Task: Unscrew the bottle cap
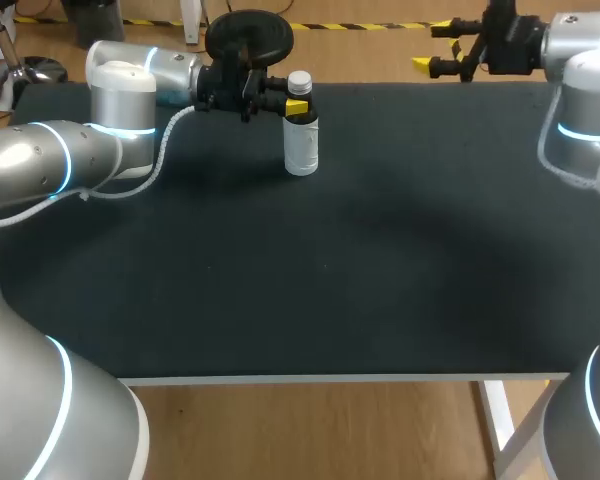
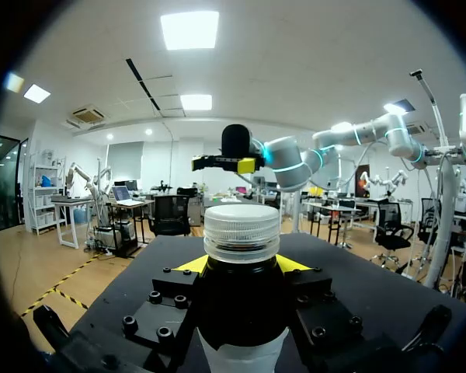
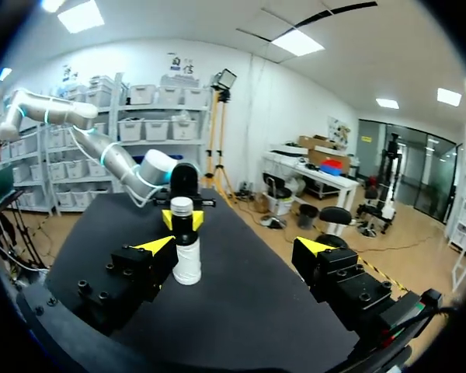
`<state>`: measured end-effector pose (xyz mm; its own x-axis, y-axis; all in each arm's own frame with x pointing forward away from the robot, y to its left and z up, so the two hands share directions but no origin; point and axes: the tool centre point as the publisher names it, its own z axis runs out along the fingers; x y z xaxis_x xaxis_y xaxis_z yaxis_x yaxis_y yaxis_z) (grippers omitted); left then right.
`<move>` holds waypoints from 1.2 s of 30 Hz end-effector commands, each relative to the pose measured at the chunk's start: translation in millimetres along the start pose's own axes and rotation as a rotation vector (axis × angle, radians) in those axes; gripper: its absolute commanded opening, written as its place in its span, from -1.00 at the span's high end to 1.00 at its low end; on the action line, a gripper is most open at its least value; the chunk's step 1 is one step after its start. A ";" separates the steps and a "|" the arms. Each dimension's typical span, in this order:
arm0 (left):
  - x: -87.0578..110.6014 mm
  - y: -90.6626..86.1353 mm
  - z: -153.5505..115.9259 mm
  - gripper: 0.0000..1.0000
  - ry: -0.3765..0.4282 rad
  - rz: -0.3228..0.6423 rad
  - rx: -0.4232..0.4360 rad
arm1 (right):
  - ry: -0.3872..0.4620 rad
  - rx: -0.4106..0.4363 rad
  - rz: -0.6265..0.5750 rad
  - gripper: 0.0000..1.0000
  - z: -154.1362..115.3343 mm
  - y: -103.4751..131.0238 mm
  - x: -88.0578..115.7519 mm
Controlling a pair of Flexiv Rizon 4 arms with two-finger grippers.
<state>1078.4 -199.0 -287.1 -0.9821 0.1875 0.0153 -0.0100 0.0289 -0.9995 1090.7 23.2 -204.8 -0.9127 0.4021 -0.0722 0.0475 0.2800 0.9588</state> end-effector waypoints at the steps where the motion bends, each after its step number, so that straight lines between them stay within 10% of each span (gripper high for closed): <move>1: -4.0 1.8 -0.2 1.00 0.008 -0.001 0.003 | 0.226 -0.048 0.017 -1.00 11.0 -2.5 -1.7; 36: -4.0 1.8 -0.2 1.00 0.008 -0.001 0.003 | 0.286 0.019 -0.014 -1.00 60.8 5.4 27.8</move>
<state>1078.4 -199.2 -287.1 -0.9821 0.1876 0.0151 -0.0099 0.0287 -0.9995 1087.9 74.5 -217.9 -0.9925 0.1225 0.0000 0.0362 0.2937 0.9552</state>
